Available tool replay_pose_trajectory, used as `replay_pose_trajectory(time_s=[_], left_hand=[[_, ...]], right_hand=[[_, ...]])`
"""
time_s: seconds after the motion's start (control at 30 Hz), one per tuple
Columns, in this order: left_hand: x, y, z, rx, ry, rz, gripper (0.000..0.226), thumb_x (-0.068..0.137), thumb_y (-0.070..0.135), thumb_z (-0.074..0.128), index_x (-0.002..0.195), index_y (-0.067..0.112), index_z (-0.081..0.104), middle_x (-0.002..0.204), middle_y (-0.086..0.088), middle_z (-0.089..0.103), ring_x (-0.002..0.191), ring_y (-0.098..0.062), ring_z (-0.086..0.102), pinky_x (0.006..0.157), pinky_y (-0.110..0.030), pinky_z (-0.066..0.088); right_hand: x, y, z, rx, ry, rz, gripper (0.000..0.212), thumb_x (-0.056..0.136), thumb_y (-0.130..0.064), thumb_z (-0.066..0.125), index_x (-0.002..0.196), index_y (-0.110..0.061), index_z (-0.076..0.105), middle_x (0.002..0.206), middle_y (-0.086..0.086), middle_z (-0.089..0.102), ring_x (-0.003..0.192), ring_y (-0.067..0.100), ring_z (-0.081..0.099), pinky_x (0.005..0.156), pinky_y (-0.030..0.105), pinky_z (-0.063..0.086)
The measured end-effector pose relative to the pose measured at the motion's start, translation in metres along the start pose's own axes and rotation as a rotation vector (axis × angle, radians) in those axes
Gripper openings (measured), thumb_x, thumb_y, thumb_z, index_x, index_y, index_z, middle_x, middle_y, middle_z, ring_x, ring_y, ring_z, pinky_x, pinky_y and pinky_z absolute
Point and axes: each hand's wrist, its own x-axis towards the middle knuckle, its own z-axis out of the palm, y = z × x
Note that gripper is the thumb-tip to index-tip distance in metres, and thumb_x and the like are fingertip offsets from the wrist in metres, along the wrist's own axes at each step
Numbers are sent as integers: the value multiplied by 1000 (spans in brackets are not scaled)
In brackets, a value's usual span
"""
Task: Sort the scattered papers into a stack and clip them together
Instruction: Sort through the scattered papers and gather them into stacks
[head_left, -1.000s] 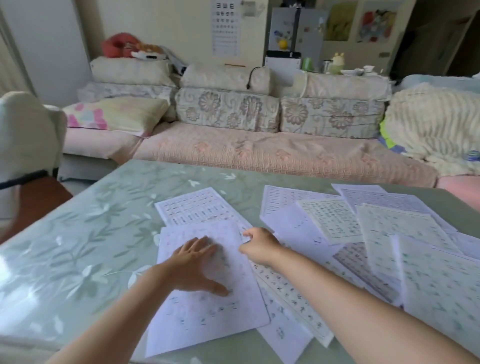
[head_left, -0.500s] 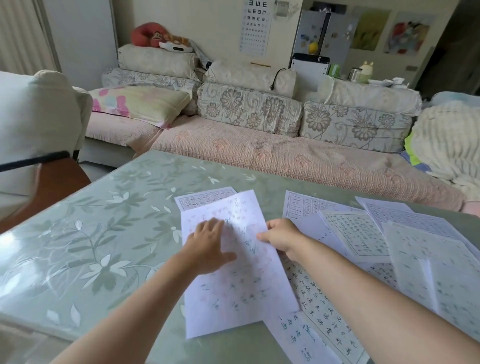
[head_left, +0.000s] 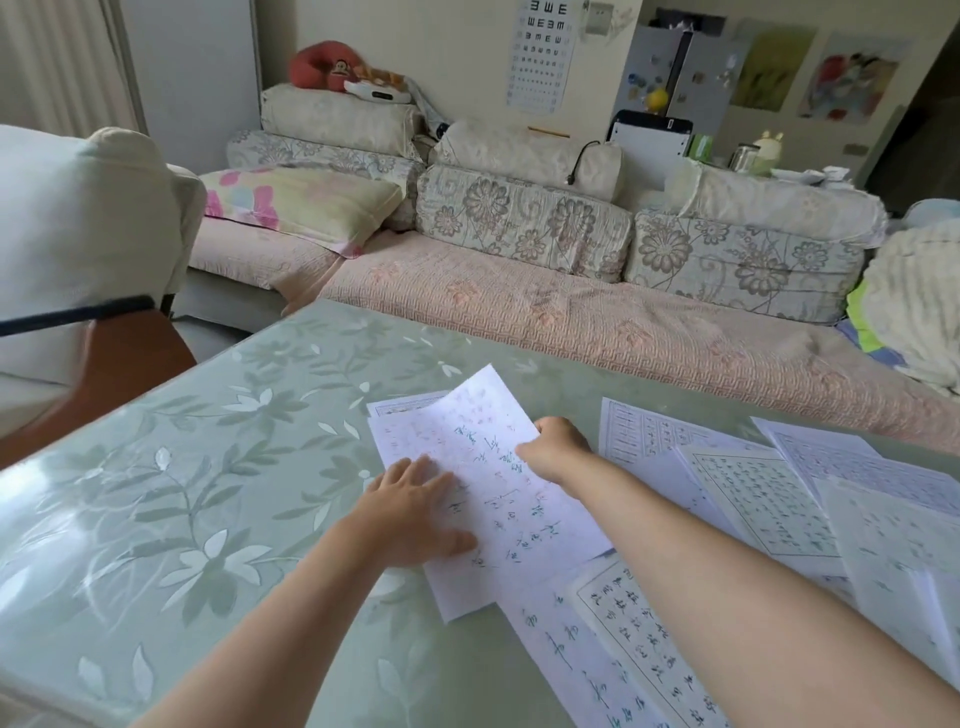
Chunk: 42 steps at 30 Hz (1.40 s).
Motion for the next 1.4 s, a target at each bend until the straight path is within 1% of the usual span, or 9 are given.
replay_pose_trajectory(time_s=[0.17, 0.3, 0.53, 0.63, 0.77, 0.93, 1.2, 1.27, 1.4], left_hand=[[10, -9, 5, -29, -1, -28, 91, 73, 76, 55, 149, 37, 23, 161, 2, 5, 148, -25, 0, 120, -44, 13], [12, -8, 5, -16, -3, -28, 93, 74, 77, 53, 151, 37, 20, 162, 3, 2, 148, -24, -1, 118, -44, 10], [11, 0, -5, -264, 256, -172, 103, 84, 51, 64, 155, 14, -1, 162, -11, -3, 148, -30, 1, 119, -45, 13], [13, 11, -20, -649, 420, -285, 96, 81, 29, 72, 152, 6, 11, 153, -15, 29, 139, -33, 31, 113, -43, 29], [9, 39, -33, -1128, 359, -270, 40, 82, 5, 64, 119, 12, 50, 106, -6, 68, 85, -19, 67, 66, -28, 53], [11, 81, -37, -1018, 298, -190, 28, 81, -2, 38, 104, 7, 53, 98, -15, 62, 76, -25, 56, 59, -30, 44], [21, 162, -10, -876, 79, 19, 25, 89, 5, 49, 110, 11, 61, 87, -5, 67, 67, -18, 60, 56, -25, 45], [28, 181, -1, -736, 104, 52, 25, 92, 11, 50, 114, 17, 62, 98, -3, 69, 78, -21, 65, 61, -23, 45], [45, 221, 8, -411, 181, 112, 30, 97, 18, 43, 120, 22, 62, 120, -2, 64, 95, -20, 62, 69, -20, 40]], right_hand=[[10, -15, -5, -93, -98, 167, 49, 73, -26, 64, 117, -7, 59, 119, 12, 61, 102, 28, 63, 73, 28, 49], [20, -15, -13, 25, -181, 150, 54, 81, -21, 77, 128, -3, 57, 127, 14, 61, 109, 29, 63, 87, 33, 51], [7, 10, -29, 338, -124, -111, 29, 88, -21, 74, 113, -6, 68, 111, 6, 72, 100, 23, 69, 91, 38, 56], [-10, 28, -46, 467, -58, -185, 28, 92, -23, 70, 118, -12, 67, 117, -1, 71, 106, 17, 67, 97, 36, 52], [-36, 54, -69, 581, -59, -176, 33, 93, -24, 68, 124, -15, 63, 121, -3, 69, 111, 14, 65, 100, 36, 50], [-61, 90, -97, 637, -67, -17, 38, 92, -7, 67, 125, -17, 51, 118, 5, 65, 105, 25, 67, 94, 47, 55], [-87, 186, -162, 574, 125, 192, 37, 90, 3, 61, 124, -9, 59, 115, 10, 65, 96, 24, 62, 81, 32, 52], [-89, 218, -179, 556, 183, 283, 35, 88, 3, 61, 122, -7, 59, 121, 14, 65, 102, 29, 62, 87, 35, 49], [-90, 268, -197, 505, 290, 421, 40, 88, 2, 55, 128, 0, 55, 114, 16, 61, 90, 28, 56, 72, 30, 43]])
